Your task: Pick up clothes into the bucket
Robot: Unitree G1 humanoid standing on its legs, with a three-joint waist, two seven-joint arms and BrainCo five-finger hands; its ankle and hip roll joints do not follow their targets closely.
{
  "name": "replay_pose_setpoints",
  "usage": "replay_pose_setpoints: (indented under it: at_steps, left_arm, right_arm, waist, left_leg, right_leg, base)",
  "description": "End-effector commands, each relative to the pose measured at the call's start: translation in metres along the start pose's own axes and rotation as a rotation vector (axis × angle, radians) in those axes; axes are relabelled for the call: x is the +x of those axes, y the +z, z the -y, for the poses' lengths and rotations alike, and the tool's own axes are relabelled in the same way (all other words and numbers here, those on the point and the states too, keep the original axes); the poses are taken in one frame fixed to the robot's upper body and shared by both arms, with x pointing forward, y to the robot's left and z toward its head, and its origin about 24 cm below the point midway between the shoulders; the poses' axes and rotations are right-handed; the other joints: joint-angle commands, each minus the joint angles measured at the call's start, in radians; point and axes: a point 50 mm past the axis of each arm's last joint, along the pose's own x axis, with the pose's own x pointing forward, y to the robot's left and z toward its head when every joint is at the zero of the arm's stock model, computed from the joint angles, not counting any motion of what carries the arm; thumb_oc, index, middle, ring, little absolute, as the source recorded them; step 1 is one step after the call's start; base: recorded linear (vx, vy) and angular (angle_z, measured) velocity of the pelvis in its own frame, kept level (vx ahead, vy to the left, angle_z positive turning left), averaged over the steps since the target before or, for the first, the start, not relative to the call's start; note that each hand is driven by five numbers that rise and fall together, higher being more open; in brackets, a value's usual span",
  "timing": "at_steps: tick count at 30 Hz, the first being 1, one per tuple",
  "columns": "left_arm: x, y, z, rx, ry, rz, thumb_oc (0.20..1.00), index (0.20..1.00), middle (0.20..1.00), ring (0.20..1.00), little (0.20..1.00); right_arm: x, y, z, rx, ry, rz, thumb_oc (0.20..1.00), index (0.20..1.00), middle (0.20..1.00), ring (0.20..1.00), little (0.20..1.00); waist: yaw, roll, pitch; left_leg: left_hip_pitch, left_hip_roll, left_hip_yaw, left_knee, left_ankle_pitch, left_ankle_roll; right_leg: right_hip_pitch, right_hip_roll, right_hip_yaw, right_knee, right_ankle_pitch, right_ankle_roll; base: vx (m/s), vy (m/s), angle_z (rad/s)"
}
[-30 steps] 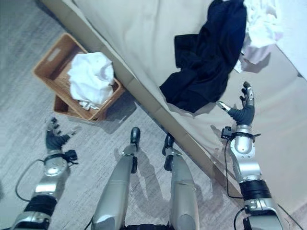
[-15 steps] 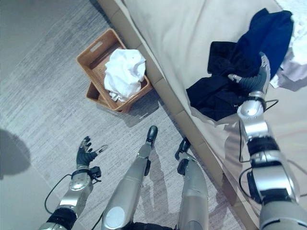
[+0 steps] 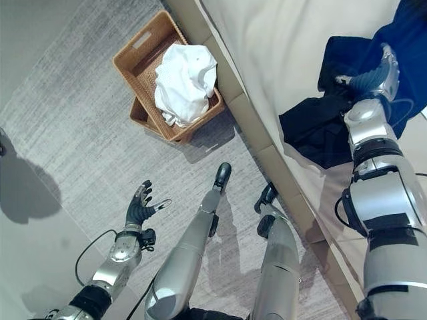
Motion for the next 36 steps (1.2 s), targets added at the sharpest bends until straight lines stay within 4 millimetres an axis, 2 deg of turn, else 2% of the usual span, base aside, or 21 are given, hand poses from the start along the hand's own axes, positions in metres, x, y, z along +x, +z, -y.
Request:
replay_pose_setpoints:
  at_steps: [1, 5, 6, 7, 8, 13, 14, 18, 20, 21, 22, 23, 25, 27, 28, 29, 30, 31, 32, 34, 36]
  left_arm:
    - [0.002, 0.016, 0.007, -0.002, -0.05, 0.083, 1.0, 1.0, 1.0, 1.0, 1.0]
    - [0.005, 0.019, 0.014, -0.021, -0.073, 0.084, 1.0, 1.0, 1.0, 1.0, 1.0]
    - [0.006, 0.021, 0.016, -0.026, -0.079, 0.087, 1.0, 1.0, 1.0, 1.0, 1.0]
    - [0.007, 0.022, 0.017, -0.029, -0.085, 0.088, 1.0, 1.0, 1.0, 1.0, 1.0]
    - [0.008, 0.024, 0.02, -0.031, -0.095, 0.092, 1.0, 1.0, 1.0, 1.0, 1.0]
    - [0.012, 0.026, 0.02, -0.043, -0.078, 0.095, 1.0, 1.0, 1.0, 1.0, 1.0]
    - [0.014, 0.027, 0.017, -0.043, -0.058, 0.097, 1.0, 1.0, 1.0, 1.0, 1.0]
    - [0.015, 0.027, 0.013, -0.049, -0.028, 0.095, 1.0, 1.0, 1.0, 1.0, 1.0]
    - [0.016, 0.028, 0.007, -0.054, -0.001, 0.104, 1.0, 1.0, 1.0, 1.0, 1.0]
    - [0.016, 0.028, 0.007, -0.054, 0.0, 0.103, 1.0, 1.0, 1.0, 1.0, 1.0]
    - [0.017, 0.03, 0.002, -0.061, 0.021, 0.113, 1.0, 1.0, 1.0, 1.0, 1.0]
    - [0.017, 0.03, 0.0, -0.062, 0.029, 0.116, 1.0, 1.0, 1.0, 1.0, 1.0]
    - [0.017, 0.031, -0.002, -0.062, 0.035, 0.12, 1.0, 1.0, 1.0, 1.0, 1.0]
    - [0.017, 0.034, -0.006, -0.061, 0.046, 0.14, 1.0, 1.0, 1.0, 1.0, 1.0]
    - [0.017, 0.033, -0.006, -0.058, 0.045, 0.138, 1.0, 1.0, 1.0, 1.0, 1.0]
    - [0.019, 0.04, -0.009, -0.052, 0.046, 0.166, 1.0, 1.0, 1.0, 1.0, 1.0]
    - [0.019, 0.038, -0.009, -0.051, 0.045, 0.159, 1.0, 1.0, 1.0, 1.0, 1.0]
    - [0.019, 0.038, -0.01, -0.05, 0.045, 0.162, 1.0, 1.0, 1.0, 1.0, 1.0]
    - [0.02, 0.043, -0.013, -0.048, 0.041, 0.179, 1.0, 1.0, 1.0, 1.0, 1.0]
    - [0.022, 0.054, -0.017, -0.006, 0.019, 0.229, 1.0, 1.0, 1.0, 1.0, 1.0]
    - [0.023, 0.058, -0.018, 0.004, 0.01, 0.243, 1.0, 1.0, 1.0, 1.0, 1.0]
  right_arm:
    - [0.011, -0.014, 0.036, -0.081, -0.005, -0.088, 1.0, 1.0, 1.0, 1.0, 1.0]
    - [0.013, -0.016, 0.041, -0.094, 0.003, -0.112, 1.0, 1.0, 1.0, 1.0, 1.0]
    - [0.013, -0.018, 0.043, -0.097, 0.001, -0.123, 0.865, 0.865, 0.865, 0.865, 0.865]
    - [0.013, -0.018, 0.045, -0.111, 0.003, -0.122, 0.567, 0.567, 0.567, 0.567, 0.567]
    - [0.014, -0.017, 0.048, -0.118, -0.005, -0.127, 0.2, 0.2, 0.2, 0.2, 0.2]
    - [0.015, -0.009, 0.045, -0.114, -0.009, -0.095, 0.2, 0.2, 0.2, 0.2, 0.2]
    - [0.015, 0.003, 0.042, -0.099, -0.007, -0.049, 0.2, 0.2, 0.2, 0.2, 0.2]
    - [0.015, 0.021, 0.036, -0.04, -0.008, 0.025, 0.2, 0.2, 0.2, 0.2, 0.2]
    - [0.012, 0.046, 0.028, 0.032, 0.005, 0.13, 0.2, 0.2, 0.2, 0.2, 0.2]
    - [0.012, 0.046, 0.027, 0.032, 0.006, 0.13, 0.2, 0.2, 0.2, 0.2, 0.2]
    - [0.007, 0.066, 0.021, 0.11, 0.033, 0.223, 0.2, 0.2, 0.2, 0.2, 0.2]
    - [0.003, 0.076, 0.02, 0.153, 0.04, 0.276, 0.2, 0.2, 0.2, 0.2, 0.2]
    - [-0.001, 0.082, 0.018, 0.195, 0.052, 0.32, 0.2, 0.2, 0.2, 0.2, 0.2]
    - [-0.015, 0.105, 0.025, 0.344, 0.062, 0.47, 0.2, 0.2, 0.2, 0.2, 0.2]
    - [-0.015, 0.103, 0.024, 0.345, 0.062, 0.467, 0.2, 0.2, 0.2, 0.2, 0.2]
    - [-0.022, 0.108, 0.036, 0.427, 0.035, 0.534, 0.2, 0.2, 0.2, 0.2, 0.2]
    - [-0.022, 0.106, 0.035, 0.424, 0.039, 0.529, 0.2, 0.2, 0.2, 0.2, 0.2]
    - [-0.024, 0.106, 0.037, 0.449, 0.035, 0.543, 0.2, 0.2, 0.2, 0.2, 0.2]
    - [-0.028, 0.111, 0.044, 0.479, 0.022, 0.58, 0.2, 0.2, 0.2, 0.2, 0.2]
    - [-0.04, 0.123, 0.055, 0.535, 0.015, 0.674, 0.2, 0.2, 0.2, 0.2, 0.2]
    - [-0.043, 0.126, 0.057, 0.547, 0.009, 0.696, 0.2, 0.2, 0.2, 0.2, 0.2]
  waist:
    - [-0.014, 0.067, -0.014]
    - [-0.017, 0.068, -0.014]
    - [-0.018, 0.068, -0.014]
    - [-0.02, 0.069, -0.014]
    - [-0.024, 0.067, -0.014]
    - [-0.034, 0.053, -0.014]
    - [-0.043, 0.042, -0.014]
    - [-0.056, 0.021, -0.014]
    - [-0.068, 0.002, -0.014]
    - [-0.068, 0.001, -0.014]
    - [-0.079, -0.016, -0.014]
    - [-0.086, -0.023, -0.014]
    - [-0.091, -0.03, -0.014]
    - [-0.11, -0.048, -0.014]
    - [-0.108, -0.049, -0.014]
    - [-0.119, -0.055, -0.014]
    - [-0.12, -0.059, -0.014]
    - [-0.122, -0.062, -0.014]
    - [-0.127, -0.065, -0.014]
    - [-0.147, -0.084, -0.014]
    - [-0.15, -0.094, -0.014]
  left_leg:
    - [-0.011, 0.005, -0.007, 0.004, -0.029, 0.017]
    - [-0.017, 0.004, -0.006, -0.008, -0.022, 0.016]
    - [-0.017, 0.003, -0.006, -0.01, -0.02, 0.016]
    - [-0.02, 0.002, -0.005, -0.012, -0.019, 0.015]
    - [-0.021, 0.0, -0.005, -0.014, -0.018, 0.015]
    - [-0.022, -0.001, 0.001, -0.009, -0.023, 0.017]
    - [-0.022, 0.001, 0.006, -0.003, -0.029, 0.018]
    - [-0.018, 0.004, 0.017, 0.013, -0.043, 0.02]
    - [-0.01, 0.007, 0.03, 0.028, -0.054, 0.021]
    - [-0.009, 0.007, 0.031, 0.028, -0.055, 0.021]
    - [0.002, 0.012, 0.036, 0.029, -0.057, 0.018]
    - [0.009, 0.014, 0.038, 0.027, -0.057, 0.016]
    - [0.02, 0.016, 0.038, 0.023, -0.055, 0.013]
    - [0.062, 0.024, 0.043, 0.002, -0.047, 0.004]
    - [0.065, 0.024, 0.043, 0.0, -0.046, 0.004]
    - [0.078, 0.032, 0.051, -0.012, -0.015, 0.004]
    - [0.102, 0.032, 0.048, -0.014, -0.041, 0.001]
    - [0.121, 0.033, 0.05, -0.018, -0.042, 0.001]
    - [0.123, 0.037, 0.057, -0.022, -0.017, 0.004]
    - [0.189, 0.045, 0.075, -0.02, -0.032, 0.008]
    - [0.222, 0.05, 0.086, -0.02, -0.041, 0.01]
  right_leg:
    - [0.024, -0.034, 0.037, 0.008, -0.015, 0.093]
    - [0.012, -0.036, 0.042, 0.006, -0.013, 0.093]
    - [0.011, -0.035, 0.042, 0.005, -0.013, 0.093]
    - [0.009, -0.037, 0.042, 0.005, -0.012, 0.093]
    - [0.009, -0.038, 0.045, 0.001, -0.011, 0.093]
    - [0.01, -0.031, 0.059, -0.013, -0.001, 0.093]
    - [0.011, -0.026, 0.067, -0.024, 0.005, 0.093]
    - [0.023, -0.013, 0.081, -0.044, 0.017, 0.093]
    - [0.034, -0.003, 0.096, -0.052, 0.025, 0.094]
    - [0.035, -0.003, 0.097, -0.052, 0.025, 0.094]
    - [0.051, 0.005, 0.104, -0.065, 0.031, 0.094]
    - [0.061, 0.006, 0.105, -0.072, 0.034, 0.095]
    - [0.077, 0.009, 0.106, -0.084, 0.037, 0.095]
    - [0.124, 0.016, 0.103, -0.115, 0.046, 0.097]
    - [0.127, 0.017, 0.102, -0.117, 0.046, 0.097]
    - [0.147, 0.021, 0.086, -0.145, 0.082, 0.09]
    - [0.167, 0.023, 0.098, -0.14, 0.054, 0.098]
    - [0.186, 0.025, 0.097, -0.15, 0.057, 0.098]
    - [0.199, 0.029, 0.086, -0.173, 0.092, 0.093]
    - [0.263, 0.042, 0.1, -0.199, 0.103, 0.094]
    - [0.298, 0.049, 0.108, -0.218, 0.109, 0.097]
  base:
    - [0.03, -0.002, 0.02]
    - [0.01, 0.002, 0.01]
    - [0.0, 0.0, 0.0]
    - [0.02, 0.01, 0.03]
    - [0.01, 0.009, 0.03]
    - [0.0, 0.0, 0.0]
    - [0.0, 0.0, 0.0]
    - [-0.01, 0.006, -0.02]
    - [-0.03, 0.012, -0.16]
    - [-0.04, 0.002, -0.2]
    - [-0.05, -0.013, -0.19]
    - [-0.05, -0.013, -0.18]
    - [-0.04, -0.014, -0.1]
    - [-0.06, -0.022, -0.07]
    - [-0.13, 0.012, -0.1]
    - [-0.03, -0.004, -0.1]
    - [-0.04, -0.003, -0.12]
    - [-0.03, 0.001, -0.07]
    - [-0.11, 0.044, -0.15]
    - [-0.07, 0.058, -0.23]
    - [-0.02, 0.043, -0.21]
